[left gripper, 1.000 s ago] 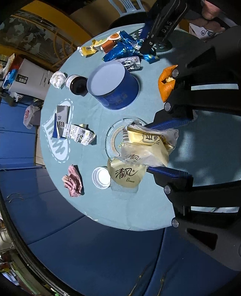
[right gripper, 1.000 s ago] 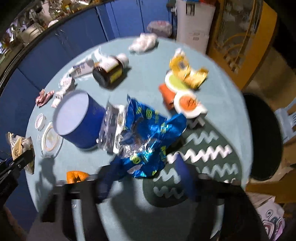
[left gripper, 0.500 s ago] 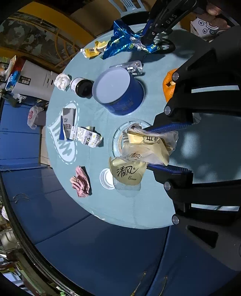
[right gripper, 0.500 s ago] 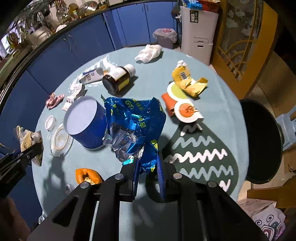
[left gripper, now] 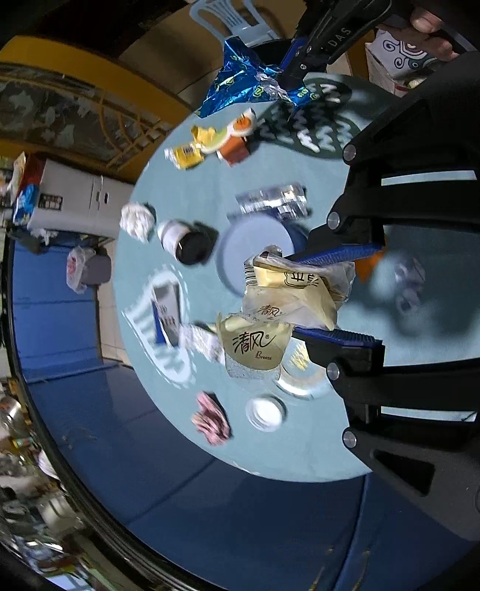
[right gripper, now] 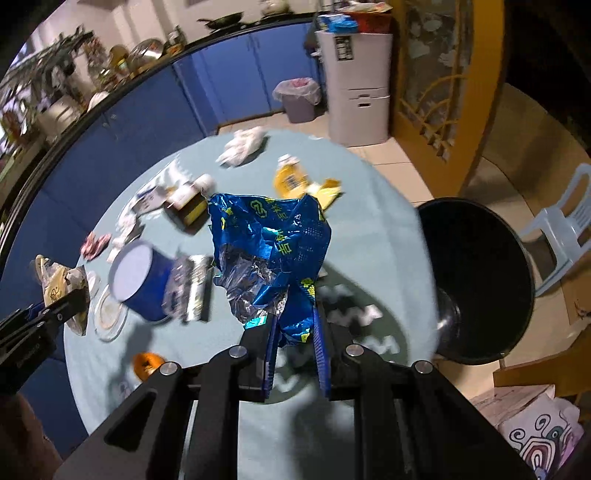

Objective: Collect trash
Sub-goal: 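Carry both items to the black bin and release them inside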

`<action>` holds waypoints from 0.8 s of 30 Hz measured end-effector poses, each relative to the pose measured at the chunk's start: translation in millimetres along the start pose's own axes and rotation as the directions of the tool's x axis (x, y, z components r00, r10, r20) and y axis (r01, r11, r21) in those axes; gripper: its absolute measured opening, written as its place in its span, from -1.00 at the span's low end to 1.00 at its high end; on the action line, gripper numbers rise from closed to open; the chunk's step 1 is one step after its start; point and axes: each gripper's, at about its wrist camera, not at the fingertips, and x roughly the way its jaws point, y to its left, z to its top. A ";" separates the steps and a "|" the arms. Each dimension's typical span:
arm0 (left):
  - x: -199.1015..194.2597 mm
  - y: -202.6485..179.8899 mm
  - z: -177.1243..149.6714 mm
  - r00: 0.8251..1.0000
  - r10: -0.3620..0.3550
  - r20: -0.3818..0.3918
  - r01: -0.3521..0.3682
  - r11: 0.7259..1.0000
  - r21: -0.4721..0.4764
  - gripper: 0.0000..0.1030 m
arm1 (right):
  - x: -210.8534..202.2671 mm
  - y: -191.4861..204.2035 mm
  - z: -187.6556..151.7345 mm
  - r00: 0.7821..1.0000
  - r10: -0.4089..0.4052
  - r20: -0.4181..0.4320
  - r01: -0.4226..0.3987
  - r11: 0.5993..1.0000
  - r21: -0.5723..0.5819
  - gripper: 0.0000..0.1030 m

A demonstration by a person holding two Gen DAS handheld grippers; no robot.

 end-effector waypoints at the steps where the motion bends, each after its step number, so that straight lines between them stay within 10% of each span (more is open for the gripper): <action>1: -0.4 -5.5 2.4 1.000 -0.003 0.004 0.003 1.000 0.008 -0.38 | -1.3 -6.1 1.3 1.000 -0.007 0.007 0.007 1.000 0.011 -0.65; 24: 19.1 -262.2 91.9 0.960 -0.280 0.018 0.257 0.906 0.337 -0.37 | -15.7 -169.2 26.3 0.982 -0.176 0.073 0.148 0.946 0.287 -0.64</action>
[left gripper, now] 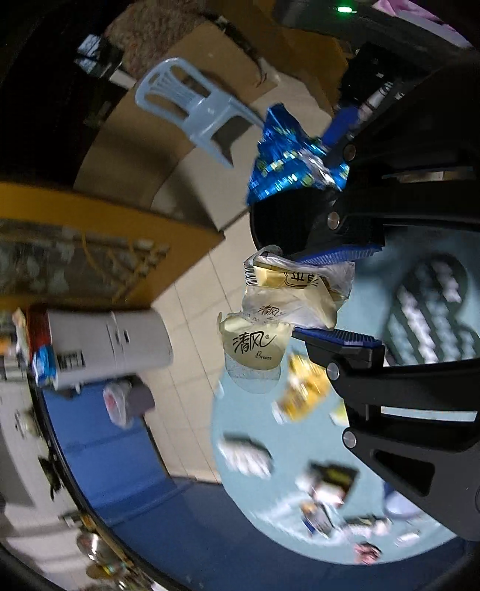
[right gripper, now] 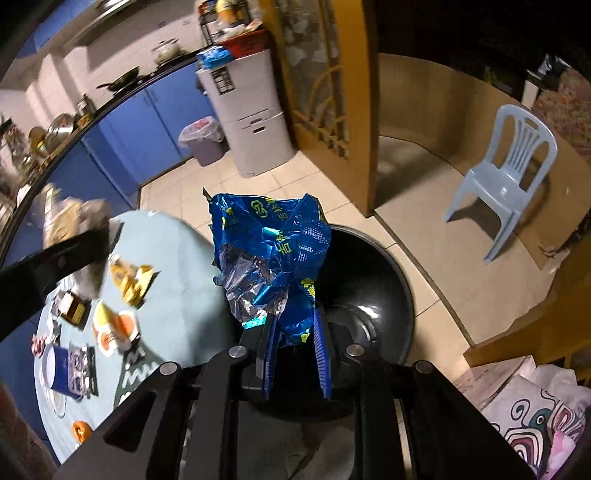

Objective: Collect trash
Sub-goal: 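Carry both items to the black bin and release them inside, then grasp the blue tin lid with the left gripper while the right gripper grasps the paper cup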

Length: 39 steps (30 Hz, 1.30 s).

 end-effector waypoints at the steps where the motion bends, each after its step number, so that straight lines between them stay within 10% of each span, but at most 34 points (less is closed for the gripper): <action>1: 8.8 -12.0 6.4 1.000 -0.010 -0.006 0.010 1.000 0.014 -0.35 | 0.4 -6.0 1.7 1.000 -0.006 0.003 0.006 1.000 0.011 -0.64; 12: 31.5 -55.5 25.6 0.999 -0.027 0.026 0.027 0.999 0.035 0.75 | 12.0 -51.6 5.1 1.000 -0.012 -0.018 0.013 0.997 0.082 -0.64; 20: 34.9 -31.3 22.8 0.999 0.039 -0.001 -0.039 0.999 -0.036 0.78 | 19.3 -49.0 8.0 1.000 0.015 -0.003 -0.015 0.998 0.064 -0.59; 22: 34.2 -24.9 20.0 0.999 0.049 -0.007 -0.049 0.997 -0.054 0.78 | 20.7 -45.2 8.2 1.000 0.023 0.006 -0.024 0.999 0.047 -0.17; 23: 34.2 -22.3 18.7 0.998 0.055 -0.010 -0.055 0.997 -0.061 0.78 | 20.2 -42.4 8.2 0.999 0.038 0.020 -0.038 0.999 0.036 0.72; 24: 34.2 -20.3 17.3 0.998 0.060 -0.014 -0.060 0.996 -0.065 0.78 | 18.5 -39.6 7.8 0.997 0.067 0.042 -0.068 0.997 0.020 0.87; 39: 4.5 3.4 0.0 0.994 0.108 0.010 -0.107 0.989 -0.103 0.78 | -0.1 -15.6 4.7 0.996 0.064 0.065 -0.062 0.998 -0.033 0.87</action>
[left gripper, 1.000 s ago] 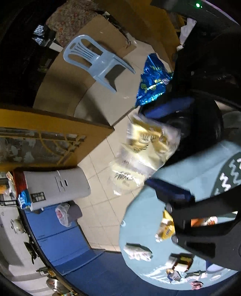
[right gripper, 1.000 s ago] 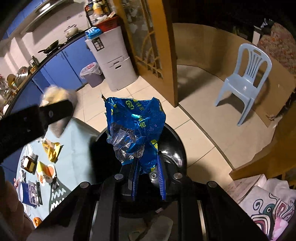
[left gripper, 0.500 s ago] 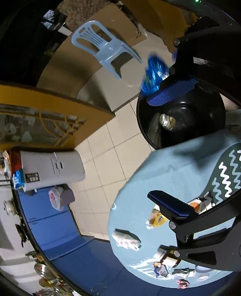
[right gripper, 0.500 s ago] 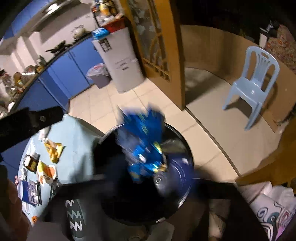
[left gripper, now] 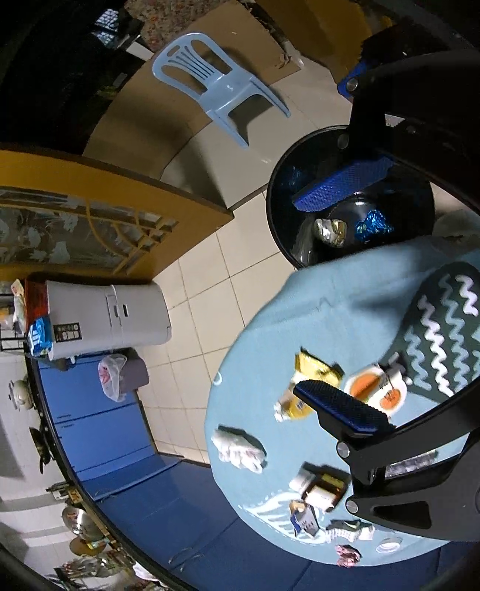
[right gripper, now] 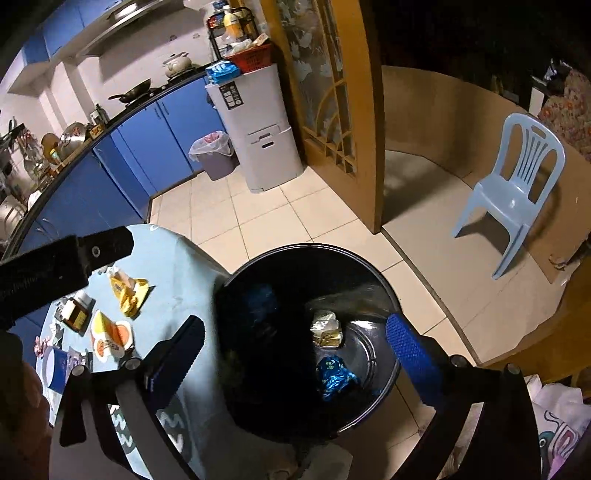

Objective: Collect trash
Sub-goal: 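Grasp the blue tin lid with the left gripper while the right gripper grasps the paper cup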

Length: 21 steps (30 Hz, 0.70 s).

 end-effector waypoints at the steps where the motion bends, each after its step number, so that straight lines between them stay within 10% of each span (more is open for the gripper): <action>1: -3.8 4.3 -2.0 1.000 0.006 0.006 -0.006 1.000 -0.004 0.78 | -2.0 6.6 -1.2 1.000 0.006 0.001 -0.006 1.000 -0.013 0.87; 21: -47.8 179.4 -101.0 0.958 0.284 -0.034 -0.286 0.946 -0.154 0.93 | 13.5 147.3 -62.0 0.979 0.137 -0.149 -0.173 0.949 -0.265 0.87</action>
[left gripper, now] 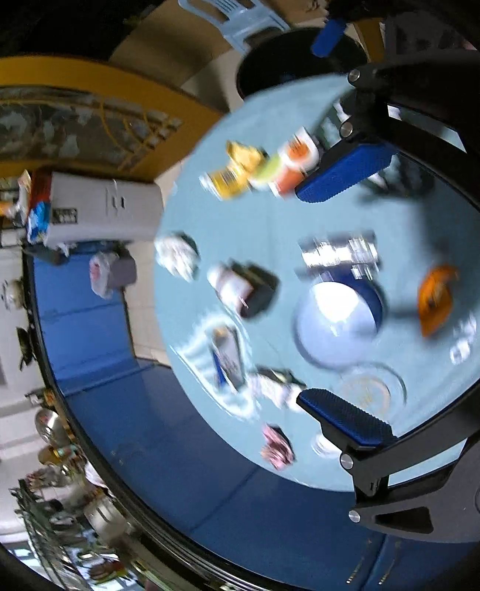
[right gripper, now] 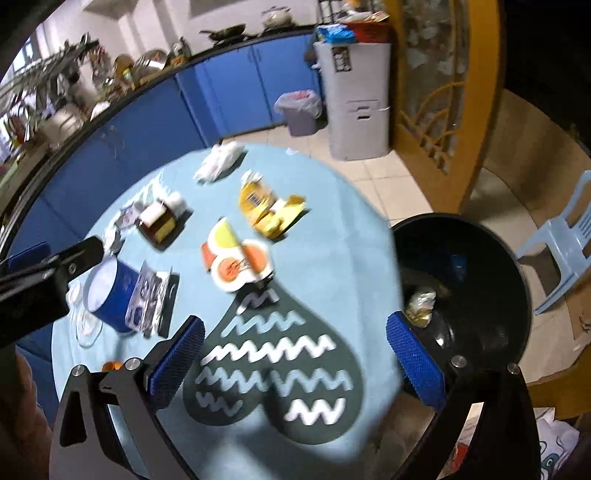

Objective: Collect trash
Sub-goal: 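Grasp the blue tin lid with the left gripper while the right gripper grasps the paper cup, then carry the lid and paper cup to the black bin and release them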

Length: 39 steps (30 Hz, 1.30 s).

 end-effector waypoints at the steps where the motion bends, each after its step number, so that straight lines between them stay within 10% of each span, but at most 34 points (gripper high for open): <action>1: 2.6 7.0 -4.0 1.000 0.014 -0.005 -0.014 1.000 -0.006 0.93 | 2.9 3.7 -0.4 1.000 0.003 -0.006 -0.003 1.000 -0.008 0.87; 28: 59.2 35.1 -17.3 0.986 -0.112 -0.123 0.106 0.993 -0.052 0.93 | 75.9 48.5 31.2 0.997 0.001 -0.075 -0.010 0.993 -0.121 0.87; 35: 77.9 40.0 -24.1 0.972 -0.133 -0.192 0.119 0.990 -0.080 0.49 | 83.6 54.3 29.9 0.996 -0.033 -0.086 0.018 0.986 -0.163 -0.64; 39: 71.4 40.9 -23.0 0.976 -0.134 -0.173 0.120 0.989 -0.085 0.47 | 75.3 51.2 29.9 0.997 0.012 -0.071 -0.023 0.988 -0.151 -0.65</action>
